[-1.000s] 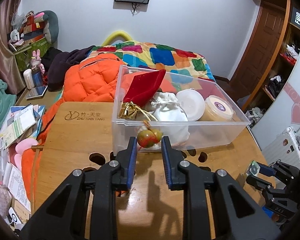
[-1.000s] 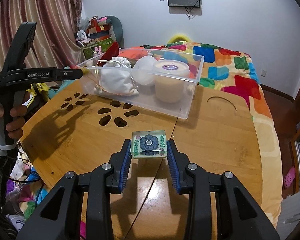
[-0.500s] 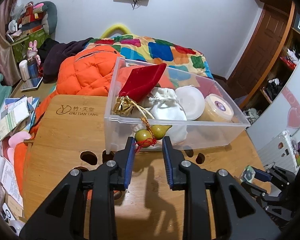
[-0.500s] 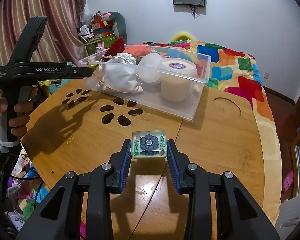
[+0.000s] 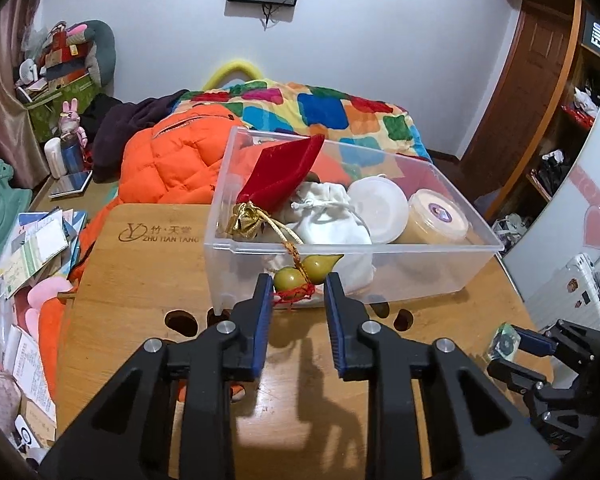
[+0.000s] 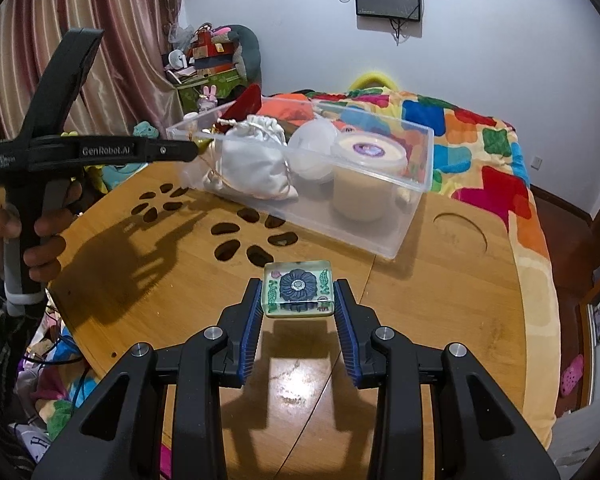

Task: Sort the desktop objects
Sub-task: 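Lift the tile and carry it over the clear box with the right gripper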

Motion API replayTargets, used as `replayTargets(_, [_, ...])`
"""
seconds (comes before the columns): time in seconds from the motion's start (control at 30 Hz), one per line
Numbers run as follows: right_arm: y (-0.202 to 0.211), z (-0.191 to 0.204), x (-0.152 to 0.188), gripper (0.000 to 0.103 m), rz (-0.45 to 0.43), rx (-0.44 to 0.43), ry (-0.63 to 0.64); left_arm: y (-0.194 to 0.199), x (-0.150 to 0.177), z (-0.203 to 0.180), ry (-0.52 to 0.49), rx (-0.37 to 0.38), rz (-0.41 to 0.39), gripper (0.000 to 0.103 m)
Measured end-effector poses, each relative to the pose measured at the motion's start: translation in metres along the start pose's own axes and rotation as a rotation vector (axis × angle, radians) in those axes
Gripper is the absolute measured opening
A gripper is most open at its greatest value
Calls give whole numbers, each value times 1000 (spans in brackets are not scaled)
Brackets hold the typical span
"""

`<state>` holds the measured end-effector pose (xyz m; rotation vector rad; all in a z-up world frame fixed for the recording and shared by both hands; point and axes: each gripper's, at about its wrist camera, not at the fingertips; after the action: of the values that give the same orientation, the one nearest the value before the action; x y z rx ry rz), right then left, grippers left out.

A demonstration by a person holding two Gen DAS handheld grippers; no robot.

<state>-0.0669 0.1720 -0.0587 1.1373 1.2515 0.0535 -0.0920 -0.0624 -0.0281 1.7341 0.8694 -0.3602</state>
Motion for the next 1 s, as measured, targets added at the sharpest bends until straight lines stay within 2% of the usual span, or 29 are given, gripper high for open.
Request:
replayTargets(0.07, [1, 1, -4, 32, -3, 4, 12, 2, 0, 0, -1, 11, -1, 15])
replayTargets(0.53, [6, -4, -49, 32, -63, 46, 82, 18, -3, 15, 36, 73, -5, 15])
replayTargets(0.73, [4, -4, -65, 32, -82, 54, 109, 27, -12, 12, 22, 81, -21, 13])
replayTargets(0.77, [4, -5, -67, 32, -85, 55, 113, 27, -13, 11, 17, 83, -23, 9])
replayTargets(0.8, [2, -5, -70, 32, -87, 54, 117, 28, -15, 9, 12, 86, -22, 1])
replayTargets(0.9, [-1, -5, -75, 32, -91, 50, 124, 27, -20, 5, 0, 99, -16, 1])
replayTargets(1.0, [-5, -7, -79, 32, -91, 45, 128, 25, -21, 2, -15, 79, -20, 1])
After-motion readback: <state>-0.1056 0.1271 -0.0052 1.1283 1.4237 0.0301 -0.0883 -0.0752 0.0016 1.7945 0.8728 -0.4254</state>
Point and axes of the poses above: each gripper's, at about its wrist camera, not at the fingertips, and y roughly against the way its jaws point, z to its left, x to its underside, and after that the axes turned 14 degrees about y, right-handed
